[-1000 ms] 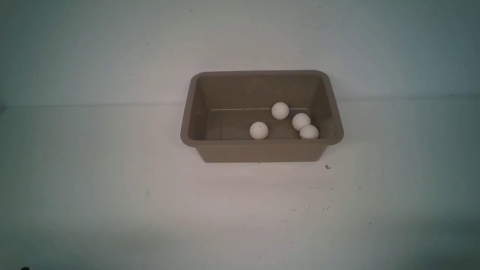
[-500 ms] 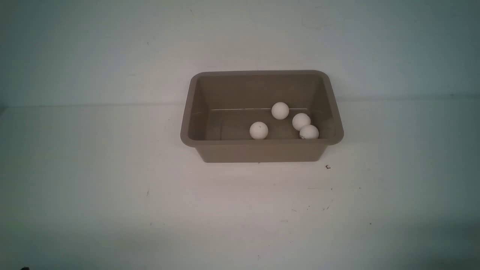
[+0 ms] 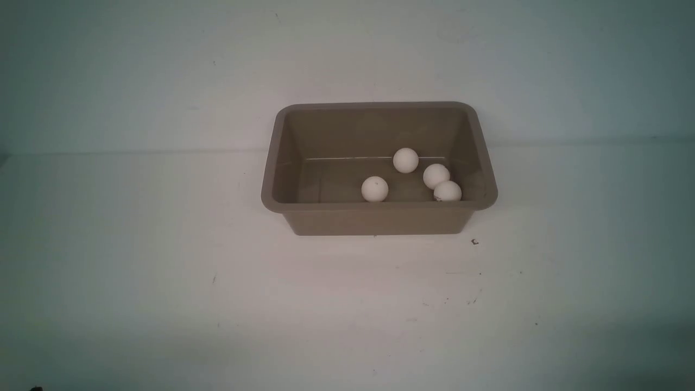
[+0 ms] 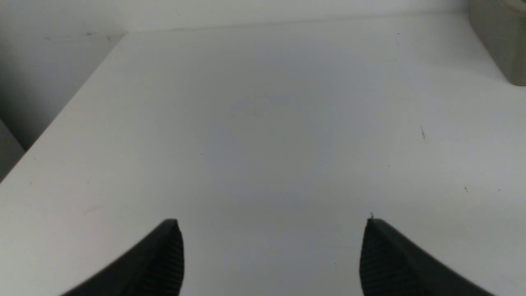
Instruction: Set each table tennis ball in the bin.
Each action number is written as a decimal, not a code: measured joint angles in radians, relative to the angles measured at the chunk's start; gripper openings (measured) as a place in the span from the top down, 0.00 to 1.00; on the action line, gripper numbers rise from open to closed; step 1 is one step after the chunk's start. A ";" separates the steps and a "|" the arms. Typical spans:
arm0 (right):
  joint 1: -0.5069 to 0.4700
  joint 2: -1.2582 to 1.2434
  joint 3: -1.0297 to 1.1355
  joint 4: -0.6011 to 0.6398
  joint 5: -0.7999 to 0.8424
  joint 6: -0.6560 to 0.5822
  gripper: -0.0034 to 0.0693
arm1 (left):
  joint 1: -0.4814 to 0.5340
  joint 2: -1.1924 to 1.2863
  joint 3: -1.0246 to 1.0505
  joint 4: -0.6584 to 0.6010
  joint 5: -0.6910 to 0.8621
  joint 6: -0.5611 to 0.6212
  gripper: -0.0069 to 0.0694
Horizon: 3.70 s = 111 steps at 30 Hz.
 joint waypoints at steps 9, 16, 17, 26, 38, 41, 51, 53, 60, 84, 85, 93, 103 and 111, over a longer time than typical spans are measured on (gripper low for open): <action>0.000 0.000 0.000 0.000 0.000 -0.070 0.76 | 0.000 0.000 0.000 0.000 0.000 0.000 0.23; 0.000 0.000 0.000 0.000 0.000 -0.070 0.76 | 0.000 0.000 0.000 0.000 0.000 0.000 0.23; 0.000 0.000 0.000 0.000 0.000 -0.070 0.76 | 0.000 0.000 0.000 0.000 0.000 0.000 0.23; 0.000 0.000 0.000 0.000 0.000 -0.070 0.76 | 0.000 0.000 0.000 0.000 0.000 0.000 0.23; 0.000 0.000 0.000 0.000 0.000 -0.070 0.76 | 0.000 0.000 0.000 0.000 0.000 0.000 0.23; 0.000 0.000 0.000 0.000 0.000 -0.070 0.76 | 0.000 0.000 0.000 0.000 0.000 0.000 0.23; 0.000 0.000 0.000 0.000 0.000 -0.070 0.76 | 0.000 0.000 0.000 0.000 0.000 0.000 0.23; 0.000 0.000 0.000 0.000 0.000 -0.070 0.76 | 0.000 0.000 0.000 -0.002 0.000 0.000 0.23; 0.000 0.000 0.000 0.000 0.000 -0.070 0.76 | 0.000 0.000 0.000 -0.120 -0.001 0.000 0.23; 0.000 0.000 0.000 0.000 0.000 -0.070 0.76 | 0.000 0.000 0.000 -0.150 -0.004 0.001 0.23; 0.000 0.000 0.000 0.000 0.000 -0.070 0.76 | 0.000 0.000 0.000 -0.150 -0.004 0.001 0.23; 0.000 0.000 0.000 0.000 0.000 -0.070 0.76 | 0.000 0.000 0.000 -0.150 -0.004 0.001 0.23; 0.000 0.000 0.000 0.000 0.000 -0.070 0.76 | 0.000 0.000 0.000 -0.150 -0.004 0.004 0.23; 0.000 0.000 0.000 0.000 0.000 -0.070 0.76 | 0.000 0.000 0.000 -0.147 -0.004 0.078 0.23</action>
